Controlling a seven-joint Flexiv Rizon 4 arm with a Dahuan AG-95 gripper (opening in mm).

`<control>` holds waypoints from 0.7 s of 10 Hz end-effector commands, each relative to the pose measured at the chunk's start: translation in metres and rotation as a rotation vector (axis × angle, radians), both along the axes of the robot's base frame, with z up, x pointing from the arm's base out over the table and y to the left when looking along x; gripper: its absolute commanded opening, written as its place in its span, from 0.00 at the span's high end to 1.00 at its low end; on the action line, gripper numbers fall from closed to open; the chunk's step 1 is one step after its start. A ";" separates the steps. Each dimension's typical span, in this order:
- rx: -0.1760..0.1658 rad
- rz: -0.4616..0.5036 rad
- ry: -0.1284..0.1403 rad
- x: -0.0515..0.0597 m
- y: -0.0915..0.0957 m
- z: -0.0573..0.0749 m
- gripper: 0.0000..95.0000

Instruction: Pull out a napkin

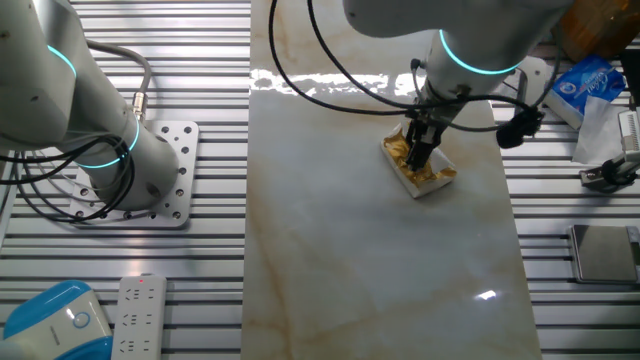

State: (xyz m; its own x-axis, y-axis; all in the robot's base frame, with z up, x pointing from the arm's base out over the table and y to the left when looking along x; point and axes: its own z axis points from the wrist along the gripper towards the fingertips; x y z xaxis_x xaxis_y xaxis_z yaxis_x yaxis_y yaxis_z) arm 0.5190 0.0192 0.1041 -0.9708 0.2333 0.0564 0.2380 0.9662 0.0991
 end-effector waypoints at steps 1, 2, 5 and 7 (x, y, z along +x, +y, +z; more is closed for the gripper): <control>-0.002 -0.003 0.002 0.001 -0.001 -0.003 0.40; -0.012 0.000 -0.005 0.001 -0.001 -0.004 1.00; -0.007 0.011 -0.018 0.000 -0.001 -0.002 1.00; -0.006 0.013 -0.018 0.000 -0.001 -0.002 1.00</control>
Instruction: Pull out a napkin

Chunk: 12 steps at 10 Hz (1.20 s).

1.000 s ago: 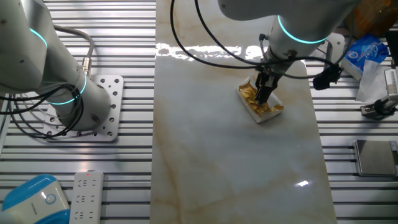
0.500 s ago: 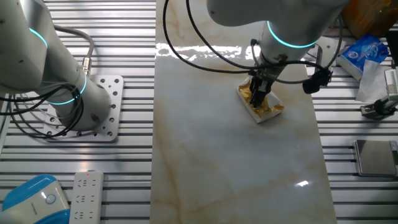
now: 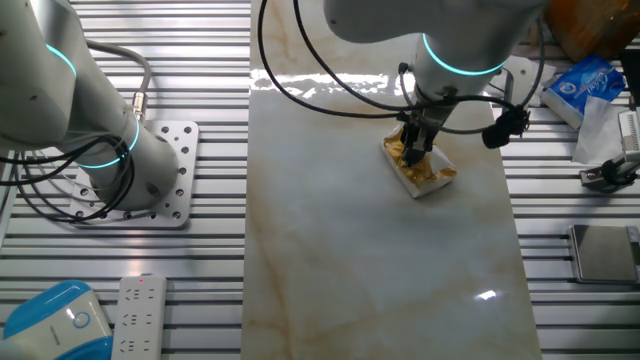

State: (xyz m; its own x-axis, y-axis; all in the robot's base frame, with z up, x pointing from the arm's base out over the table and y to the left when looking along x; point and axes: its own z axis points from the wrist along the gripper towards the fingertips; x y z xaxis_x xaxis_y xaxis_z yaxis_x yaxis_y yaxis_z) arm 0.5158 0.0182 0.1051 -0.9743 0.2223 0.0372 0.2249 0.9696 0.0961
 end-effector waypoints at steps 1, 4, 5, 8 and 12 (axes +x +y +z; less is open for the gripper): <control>0.001 0.003 -0.001 0.003 0.001 -0.002 1.00; 0.000 0.003 -0.001 0.003 0.001 -0.001 1.00; 0.000 0.005 -0.001 0.002 0.001 -0.001 1.00; -0.003 0.010 -0.001 -0.002 0.004 0.011 1.00; -0.008 0.017 -0.002 -0.014 0.011 0.037 1.00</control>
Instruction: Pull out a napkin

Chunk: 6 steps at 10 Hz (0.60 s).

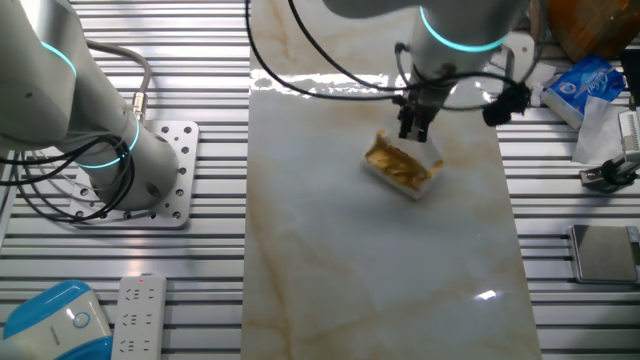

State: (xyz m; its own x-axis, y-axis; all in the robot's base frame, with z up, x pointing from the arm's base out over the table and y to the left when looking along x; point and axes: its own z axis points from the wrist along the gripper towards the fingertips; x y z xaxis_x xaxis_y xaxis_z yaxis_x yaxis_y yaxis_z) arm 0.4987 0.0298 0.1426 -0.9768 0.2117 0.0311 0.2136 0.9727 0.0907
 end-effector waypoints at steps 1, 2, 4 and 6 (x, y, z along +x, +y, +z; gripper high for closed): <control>-0.001 0.012 0.005 0.003 -0.002 0.003 1.00; 0.000 0.017 0.010 0.003 -0.005 0.010 1.00; 0.000 0.016 0.011 0.003 -0.006 0.012 1.00; -0.002 0.019 0.009 0.002 -0.008 0.017 1.00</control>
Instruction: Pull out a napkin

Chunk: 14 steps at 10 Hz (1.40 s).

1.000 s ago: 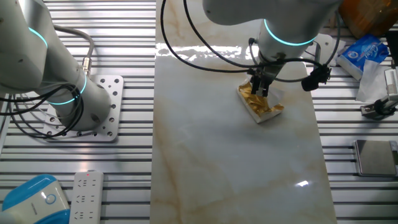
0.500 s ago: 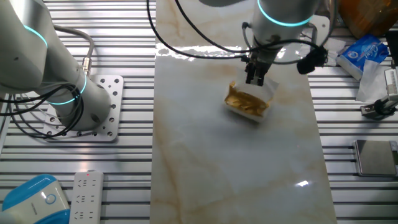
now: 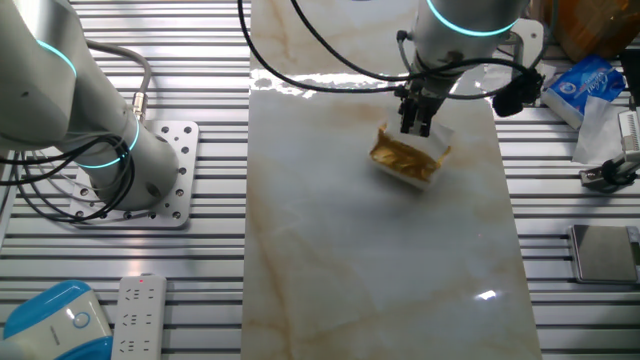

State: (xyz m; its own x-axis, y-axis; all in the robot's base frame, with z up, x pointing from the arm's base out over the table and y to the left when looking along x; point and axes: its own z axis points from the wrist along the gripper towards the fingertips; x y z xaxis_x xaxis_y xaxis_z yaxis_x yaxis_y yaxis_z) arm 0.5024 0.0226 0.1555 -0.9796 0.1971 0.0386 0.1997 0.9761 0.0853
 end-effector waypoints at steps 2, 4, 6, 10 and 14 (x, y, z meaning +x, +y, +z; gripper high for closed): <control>0.008 0.012 0.002 -0.001 -0.008 0.031 1.00; 0.008 0.017 0.029 0.004 -0.015 0.065 1.00; 0.014 0.032 0.024 0.007 -0.021 0.055 1.00; 0.014 0.050 0.014 0.004 -0.028 0.005 1.00; 0.007 0.055 0.006 0.002 -0.024 -0.017 1.00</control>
State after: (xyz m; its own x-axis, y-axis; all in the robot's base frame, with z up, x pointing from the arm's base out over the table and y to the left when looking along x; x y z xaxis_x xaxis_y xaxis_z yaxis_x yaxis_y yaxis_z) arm 0.5069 -0.0012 0.1358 -0.9889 0.1412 0.0474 0.1450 0.9852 0.0911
